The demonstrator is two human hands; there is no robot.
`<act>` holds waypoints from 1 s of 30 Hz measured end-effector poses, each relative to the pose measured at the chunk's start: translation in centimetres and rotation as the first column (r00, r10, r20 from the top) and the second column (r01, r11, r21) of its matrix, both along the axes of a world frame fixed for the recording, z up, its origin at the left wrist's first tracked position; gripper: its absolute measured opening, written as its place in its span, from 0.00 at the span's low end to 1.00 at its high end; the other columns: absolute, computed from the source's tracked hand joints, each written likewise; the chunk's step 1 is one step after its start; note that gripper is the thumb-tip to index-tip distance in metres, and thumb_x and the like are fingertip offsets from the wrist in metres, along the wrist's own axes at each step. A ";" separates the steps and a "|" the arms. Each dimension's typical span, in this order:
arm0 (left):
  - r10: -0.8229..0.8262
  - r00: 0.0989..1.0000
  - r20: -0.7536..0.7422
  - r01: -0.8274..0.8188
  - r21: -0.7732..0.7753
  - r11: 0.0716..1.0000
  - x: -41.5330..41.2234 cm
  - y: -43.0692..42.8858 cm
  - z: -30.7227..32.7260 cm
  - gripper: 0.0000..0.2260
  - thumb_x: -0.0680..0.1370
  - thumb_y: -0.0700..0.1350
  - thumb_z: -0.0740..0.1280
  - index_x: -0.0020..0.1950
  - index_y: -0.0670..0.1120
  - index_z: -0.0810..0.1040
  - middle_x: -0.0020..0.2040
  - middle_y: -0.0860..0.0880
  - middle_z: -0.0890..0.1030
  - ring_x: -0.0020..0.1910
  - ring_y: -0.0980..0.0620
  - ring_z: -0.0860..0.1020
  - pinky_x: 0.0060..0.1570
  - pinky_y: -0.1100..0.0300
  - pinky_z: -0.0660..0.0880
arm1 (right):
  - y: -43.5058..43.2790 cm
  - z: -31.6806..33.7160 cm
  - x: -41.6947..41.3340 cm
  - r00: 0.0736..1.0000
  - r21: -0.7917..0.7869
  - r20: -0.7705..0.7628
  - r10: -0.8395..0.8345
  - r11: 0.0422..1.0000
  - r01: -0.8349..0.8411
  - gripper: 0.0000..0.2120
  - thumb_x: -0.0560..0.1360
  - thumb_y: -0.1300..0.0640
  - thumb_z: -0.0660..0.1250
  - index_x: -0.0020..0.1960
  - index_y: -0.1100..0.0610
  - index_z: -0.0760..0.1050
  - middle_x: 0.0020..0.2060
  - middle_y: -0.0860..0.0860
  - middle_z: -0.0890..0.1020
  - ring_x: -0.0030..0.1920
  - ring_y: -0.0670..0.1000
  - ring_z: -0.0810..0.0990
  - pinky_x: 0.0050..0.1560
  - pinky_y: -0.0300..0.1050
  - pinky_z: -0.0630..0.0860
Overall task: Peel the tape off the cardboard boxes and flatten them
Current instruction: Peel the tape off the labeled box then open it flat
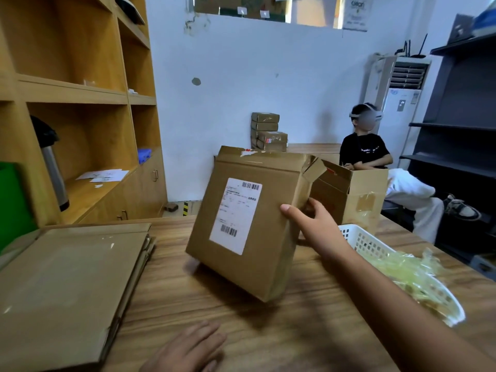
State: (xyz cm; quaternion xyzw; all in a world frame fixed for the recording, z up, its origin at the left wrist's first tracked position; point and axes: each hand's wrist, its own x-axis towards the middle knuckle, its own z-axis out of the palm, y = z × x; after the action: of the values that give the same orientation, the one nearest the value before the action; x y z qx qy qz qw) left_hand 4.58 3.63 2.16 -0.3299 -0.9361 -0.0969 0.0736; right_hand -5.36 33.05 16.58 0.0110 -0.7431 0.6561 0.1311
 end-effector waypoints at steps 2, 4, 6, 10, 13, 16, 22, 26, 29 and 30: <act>-0.010 0.999 -0.034 0.012 0.075 0.997 0.7 -0.1 0.9 0.17 0.85 0.59 0.49 0.68 0.62 0.71 0.73 0.63 0.70 0.73 0.64 0.65 0.69 0.74 0.59 | 0.2 -0.4 0.7 0.993 -0.049 0.089 0.071 0.997 -0.067 0.22 0.74 0.41 0.72 0.64 0.49 0.76 0.55 0.47 0.84 0.52 0.46 0.85 0.44 0.47 0.84; -0.024 0.989 -0.146 0.043 0.126 0.991 1.3 -0.3 1.9 0.17 0.85 0.57 0.51 0.70 0.60 0.72 0.73 0.58 0.72 0.72 0.60 0.69 0.71 0.71 0.60 | 0.5 -1.0 1.3 0.974 -0.063 0.179 0.139 0.990 -0.129 0.21 0.74 0.38 0.70 0.63 0.48 0.79 0.54 0.47 0.86 0.53 0.49 0.86 0.46 0.51 0.84; -0.035 0.961 -0.273 0.084 0.169 0.982 1.9 -0.5 2.7 0.17 0.85 0.56 0.52 0.70 0.58 0.73 0.72 0.54 0.74 0.71 0.56 0.71 0.71 0.65 0.63 | 0.7 -1.5 2.0 0.949 -0.076 0.250 0.194 0.981 -0.181 0.20 0.76 0.38 0.67 0.61 0.48 0.81 0.54 0.48 0.86 0.52 0.51 0.86 0.46 0.52 0.83; -0.026 0.923 -0.383 0.109 0.197 0.974 2.3 -1.1 4.1 0.17 0.85 0.55 0.54 0.70 0.55 0.73 0.68 0.50 0.78 0.69 0.53 0.73 0.64 0.55 0.69 | 1.0 -2.8 3.1 0.885 -0.100 0.385 0.262 0.965 -0.243 0.21 0.77 0.36 0.64 0.59 0.50 0.83 0.54 0.51 0.86 0.44 0.51 0.82 0.42 0.46 0.77; 0.005 0.907 -0.422 0.104 0.235 0.967 2.6 -1.5 4.4 0.17 0.84 0.54 0.55 0.69 0.53 0.75 0.68 0.49 0.79 0.69 0.52 0.73 0.64 0.53 0.70 | 1.2 -3.6 3.6 0.817 -0.102 0.488 0.307 0.950 -0.296 0.25 0.76 0.33 0.62 0.59 0.51 0.84 0.55 0.53 0.86 0.46 0.54 0.77 0.41 0.46 0.73; 0.016 0.893 -0.451 0.125 0.281 0.952 3.0 -1.6 5.2 0.17 0.83 0.52 0.56 0.67 0.52 0.80 0.67 0.51 0.79 0.69 0.54 0.75 0.65 0.53 0.71 | 1.1 -4.0 4.0 0.746 -0.119 0.578 0.331 0.939 -0.324 0.29 0.77 0.33 0.61 0.60 0.56 0.83 0.48 0.56 0.82 0.40 0.52 0.74 0.31 0.39 0.73; -0.016 0.964 -0.267 0.113 0.351 0.930 4.2 -0.7 8.4 0.17 0.84 0.58 0.57 0.66 0.58 0.80 0.67 0.63 0.78 0.66 0.63 0.76 0.64 0.64 0.72 | 0.9 -5.5 2.9 0.732 0.020 0.646 0.216 0.954 -0.299 0.33 0.71 0.28 0.66 0.58 0.56 0.82 0.46 0.53 0.87 0.48 0.53 0.86 0.52 0.46 0.82; -0.015 0.996 -0.086 0.034 0.227 0.973 3.5 -1.0 8.9 0.20 0.80 0.71 0.52 0.71 0.73 0.68 0.70 0.77 0.66 0.70 0.74 0.65 0.65 0.76 0.63 | -0.4 -6.1 3.1 0.786 -0.037 0.574 0.229 0.967 -0.254 0.28 0.73 0.30 0.66 0.59 0.52 0.81 0.49 0.52 0.88 0.50 0.52 0.87 0.56 0.48 0.82; 0.023 1.000 0.002 -0.023 0.189 0.982 3.0 -1.1 8.8 0.24 0.72 0.77 0.48 0.68 0.83 0.56 0.69 0.85 0.54 0.70 0.81 0.53 0.67 0.80 0.52 | -0.5 -6.4 3.2 0.836 0.010 0.516 0.187 0.974 -0.224 0.31 0.72 0.27 0.65 0.58 0.52 0.82 0.51 0.51 0.87 0.51 0.52 0.87 0.61 0.52 0.80; 0.011 1.000 0.025 -0.015 0.180 0.983 2.9 -1.1 8.9 0.24 0.71 0.77 0.48 0.68 0.84 0.55 0.69 0.85 0.54 0.70 0.81 0.53 0.68 0.79 0.52 | -0.3 -6.5 3.3 0.851 0.054 0.497 0.170 0.973 -0.226 0.34 0.69 0.24 0.64 0.58 0.50 0.82 0.52 0.50 0.87 0.52 0.52 0.86 0.62 0.54 0.79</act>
State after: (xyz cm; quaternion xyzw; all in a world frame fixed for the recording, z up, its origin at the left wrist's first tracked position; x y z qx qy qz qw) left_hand 7.43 2.55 11.03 -0.3145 -0.9265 -0.1849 0.0924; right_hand -2.04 32.75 10.11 -0.0714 -0.7819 0.6054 -0.1303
